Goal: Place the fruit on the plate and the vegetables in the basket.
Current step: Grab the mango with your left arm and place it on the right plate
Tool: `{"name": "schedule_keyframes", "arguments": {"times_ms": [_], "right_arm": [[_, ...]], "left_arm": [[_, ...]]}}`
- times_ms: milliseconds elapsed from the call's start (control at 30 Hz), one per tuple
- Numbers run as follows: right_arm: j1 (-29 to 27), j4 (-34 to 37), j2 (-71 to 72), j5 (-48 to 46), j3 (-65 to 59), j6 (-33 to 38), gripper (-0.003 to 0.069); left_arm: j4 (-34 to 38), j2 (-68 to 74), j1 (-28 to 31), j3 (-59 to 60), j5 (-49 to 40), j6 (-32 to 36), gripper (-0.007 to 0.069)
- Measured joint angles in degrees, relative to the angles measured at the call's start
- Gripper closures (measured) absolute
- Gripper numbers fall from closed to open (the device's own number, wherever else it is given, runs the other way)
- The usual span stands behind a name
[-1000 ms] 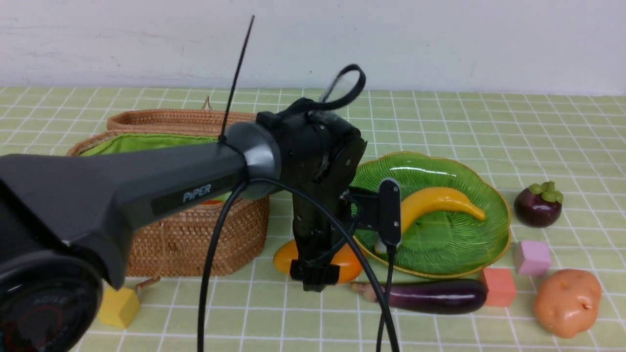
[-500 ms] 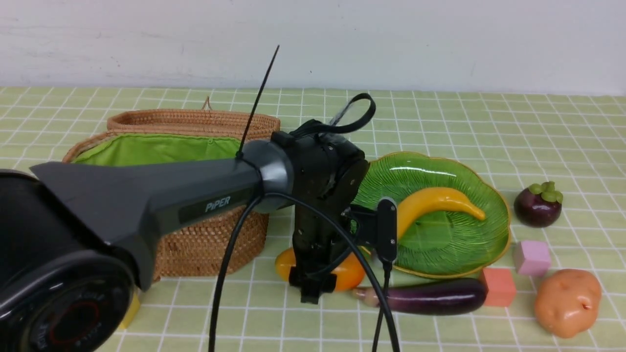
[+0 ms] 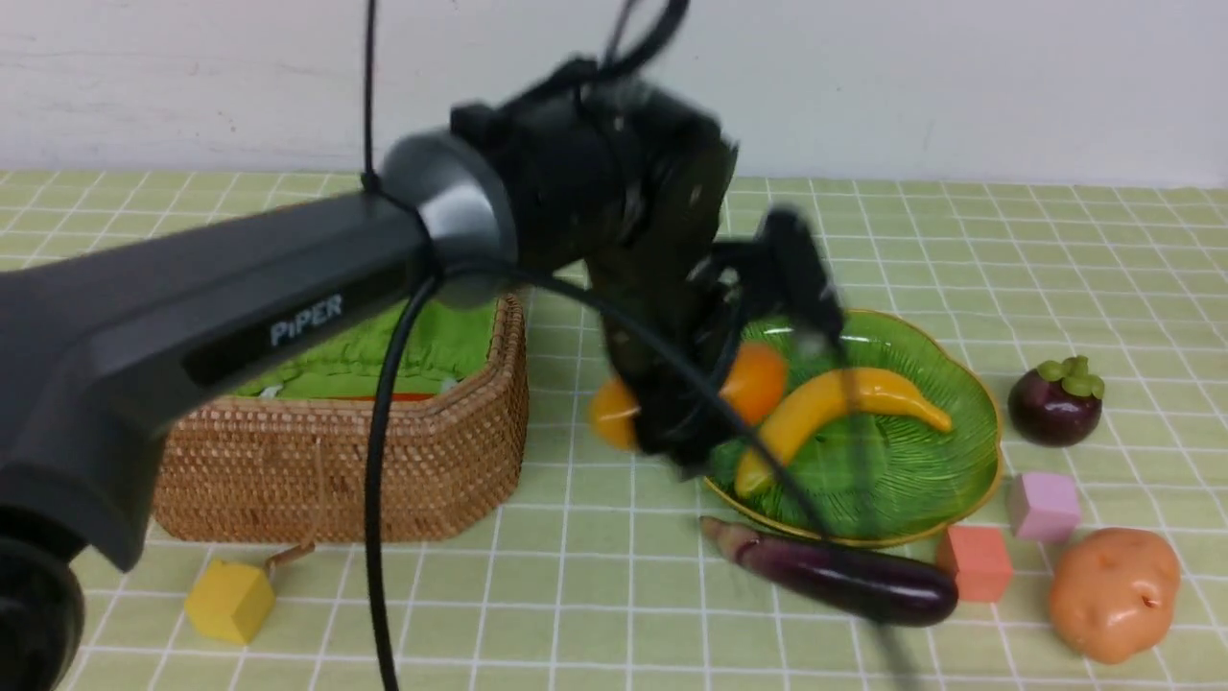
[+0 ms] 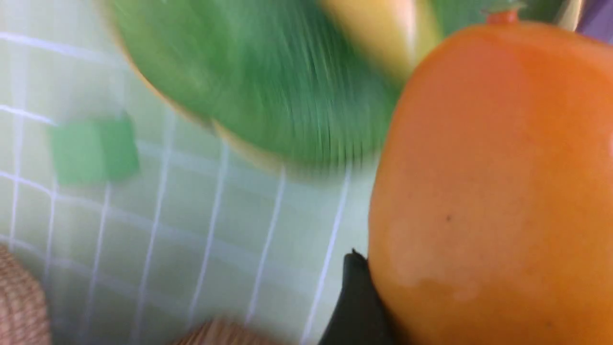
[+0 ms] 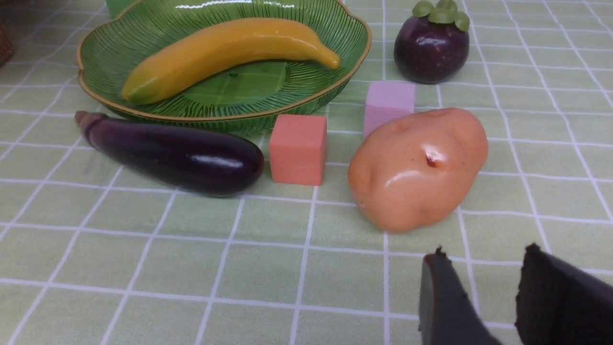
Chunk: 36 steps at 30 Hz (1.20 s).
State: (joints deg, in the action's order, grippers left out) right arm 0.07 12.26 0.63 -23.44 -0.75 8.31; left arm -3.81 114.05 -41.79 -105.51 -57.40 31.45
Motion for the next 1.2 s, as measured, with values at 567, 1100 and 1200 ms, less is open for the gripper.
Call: {"name": "schedule_keyframes", "arguments": {"times_ms": [567,1100,1200], "right_arm": [[0.0,0.0,0.0,0.0,0.0,0.0,0.0419],[0.0,0.0,0.0,0.0,0.0,0.0,0.0419],[0.0,0.0,0.0,0.0,0.0,0.0,0.0419]], "left_arm": [[-3.1,20.6,-0.1,-18.6,12.6,-11.3,0.0096],[-4.4,20.7,-0.1,-18.8,15.5,-11.3,0.0011],[-4.2,20.7,-0.1,-18.8,15.4,-11.7,0.0011]]}}
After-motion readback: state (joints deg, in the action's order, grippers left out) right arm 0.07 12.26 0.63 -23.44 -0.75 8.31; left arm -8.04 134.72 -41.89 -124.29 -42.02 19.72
